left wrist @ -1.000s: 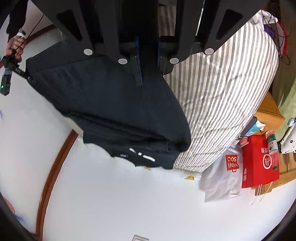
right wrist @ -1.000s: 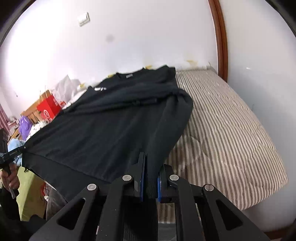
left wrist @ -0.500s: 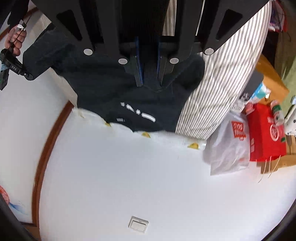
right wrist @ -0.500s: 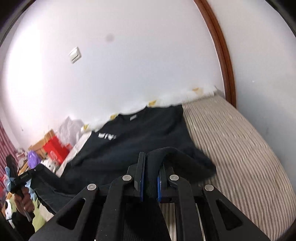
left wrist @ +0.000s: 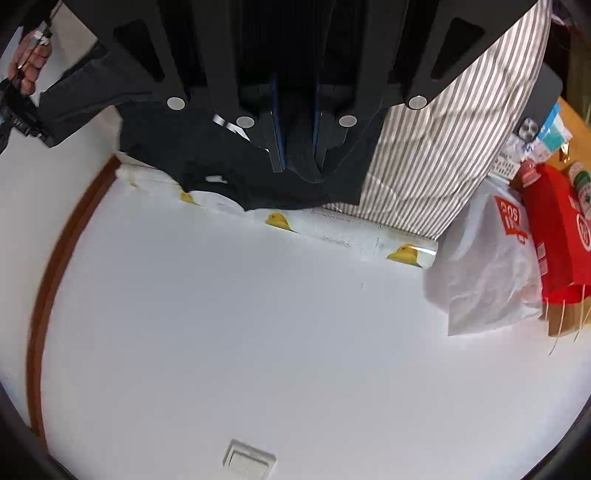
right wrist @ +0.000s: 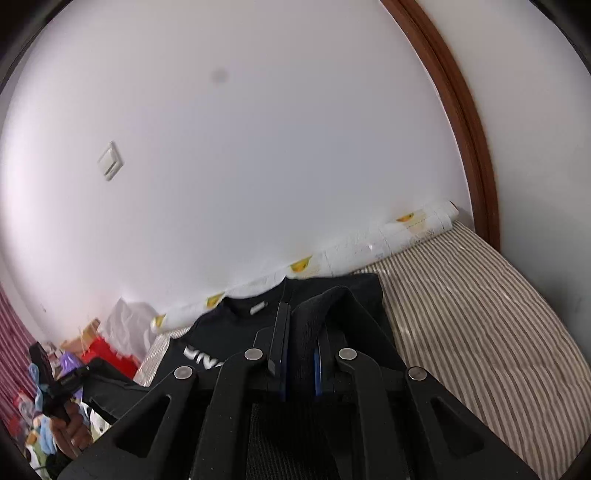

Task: Fold small clothes

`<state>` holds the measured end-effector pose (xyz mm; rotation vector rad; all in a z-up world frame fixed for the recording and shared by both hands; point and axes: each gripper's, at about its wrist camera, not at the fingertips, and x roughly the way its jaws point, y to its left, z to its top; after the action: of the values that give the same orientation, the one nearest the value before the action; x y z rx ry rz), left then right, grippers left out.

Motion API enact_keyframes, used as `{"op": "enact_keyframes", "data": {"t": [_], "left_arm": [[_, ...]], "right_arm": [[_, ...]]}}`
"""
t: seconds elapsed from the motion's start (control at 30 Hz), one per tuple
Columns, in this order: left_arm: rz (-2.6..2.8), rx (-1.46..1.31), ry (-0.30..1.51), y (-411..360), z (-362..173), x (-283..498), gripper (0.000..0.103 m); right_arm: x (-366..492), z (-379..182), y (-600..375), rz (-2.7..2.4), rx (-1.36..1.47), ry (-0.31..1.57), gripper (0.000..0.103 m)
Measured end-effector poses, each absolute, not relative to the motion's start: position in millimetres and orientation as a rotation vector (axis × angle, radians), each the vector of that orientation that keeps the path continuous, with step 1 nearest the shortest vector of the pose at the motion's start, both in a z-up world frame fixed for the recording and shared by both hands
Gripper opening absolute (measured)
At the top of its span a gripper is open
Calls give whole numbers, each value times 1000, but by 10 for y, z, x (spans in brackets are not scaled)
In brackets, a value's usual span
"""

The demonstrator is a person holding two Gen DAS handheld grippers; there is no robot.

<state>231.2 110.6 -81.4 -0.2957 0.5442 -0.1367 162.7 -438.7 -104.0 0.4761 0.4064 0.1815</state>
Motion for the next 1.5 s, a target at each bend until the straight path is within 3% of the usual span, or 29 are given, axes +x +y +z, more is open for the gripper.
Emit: {"op": "enact_keyframes", "data": {"t": [0.57,0.87,1.5], "left_arm": [[-27,-119,754,846,-1748,3294,14],[-53,-149,765,886,-1763,3269,16],[9,-20,771,686,-1741,3302,22]], "right_arm": [[2868,-1913,-4227,63,395,593,10],[3040,-2114,-4222,54,381,700,12],[3049,-2116,-4116,21,289,723,18]]}}
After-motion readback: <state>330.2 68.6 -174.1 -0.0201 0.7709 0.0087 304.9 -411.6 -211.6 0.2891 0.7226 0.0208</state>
